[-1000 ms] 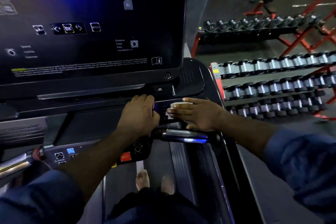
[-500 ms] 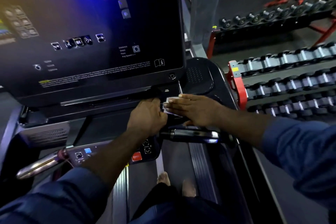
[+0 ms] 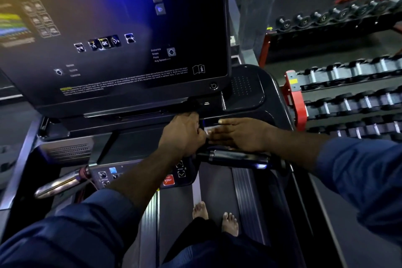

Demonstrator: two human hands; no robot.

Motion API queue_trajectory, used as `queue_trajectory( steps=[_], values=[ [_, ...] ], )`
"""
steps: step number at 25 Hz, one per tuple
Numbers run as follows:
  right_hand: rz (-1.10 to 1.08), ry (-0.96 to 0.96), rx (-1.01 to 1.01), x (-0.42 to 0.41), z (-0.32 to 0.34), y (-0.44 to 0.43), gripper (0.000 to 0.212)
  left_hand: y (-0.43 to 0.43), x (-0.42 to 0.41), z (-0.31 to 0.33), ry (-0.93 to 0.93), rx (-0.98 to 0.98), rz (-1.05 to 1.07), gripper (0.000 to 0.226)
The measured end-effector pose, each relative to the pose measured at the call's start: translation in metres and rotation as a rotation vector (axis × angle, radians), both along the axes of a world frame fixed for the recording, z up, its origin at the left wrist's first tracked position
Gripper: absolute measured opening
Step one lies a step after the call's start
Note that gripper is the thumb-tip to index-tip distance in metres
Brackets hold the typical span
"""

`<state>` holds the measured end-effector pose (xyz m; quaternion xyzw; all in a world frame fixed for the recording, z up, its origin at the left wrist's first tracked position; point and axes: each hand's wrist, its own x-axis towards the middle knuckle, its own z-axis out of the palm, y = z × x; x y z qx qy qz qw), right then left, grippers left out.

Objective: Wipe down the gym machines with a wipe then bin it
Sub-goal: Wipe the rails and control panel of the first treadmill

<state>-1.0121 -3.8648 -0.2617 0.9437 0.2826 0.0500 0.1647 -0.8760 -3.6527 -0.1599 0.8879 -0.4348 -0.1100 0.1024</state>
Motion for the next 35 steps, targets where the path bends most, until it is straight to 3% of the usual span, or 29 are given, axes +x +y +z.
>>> queue_trajectory(
  steps=[4, 8, 14, 23, 26, 30, 35],
  values=[
    [0.081, 0.18, -0.039, -0.016, 0.013, -0.024, 0.038, 0.002, 0.001, 0.0, 0.008, -0.01, -0.009, 0.018],
    [-0.161, -0.053, 0.027, -0.005, 0.014, 0.005, 0.055, 0.0, 0.002, -0.002, 0.001, -0.007, 0.002, 0.023],
    [-0.091, 0.092, -0.048, -0.023, 0.04, -0.018, 0.06, -0.005, 0.005, -0.006, 0.009, 0.019, -0.054, 0.02],
    [-0.639, 0.144, 0.022, -0.087, 0.065, -0.005, 0.068, -0.005, 0.006, -0.008, 0.03, -0.01, -0.045, 0.02],
    [-0.723, 0.226, -0.091, -0.095, 0.072, 0.003, 0.064, -0.006, 0.006, -0.008, 0.046, 0.007, -0.048, 0.02],
    [-0.634, 0.32, -0.256, -0.087, 0.072, 0.022, 0.052, -0.002, 0.01, -0.009, 0.075, -0.031, -0.065, 0.025],
    [-0.937, 0.619, -0.062, -0.069, 0.099, 0.04, 0.032, 0.002, 0.015, -0.012, 0.135, -0.109, -0.08, 0.03]
  ],
)
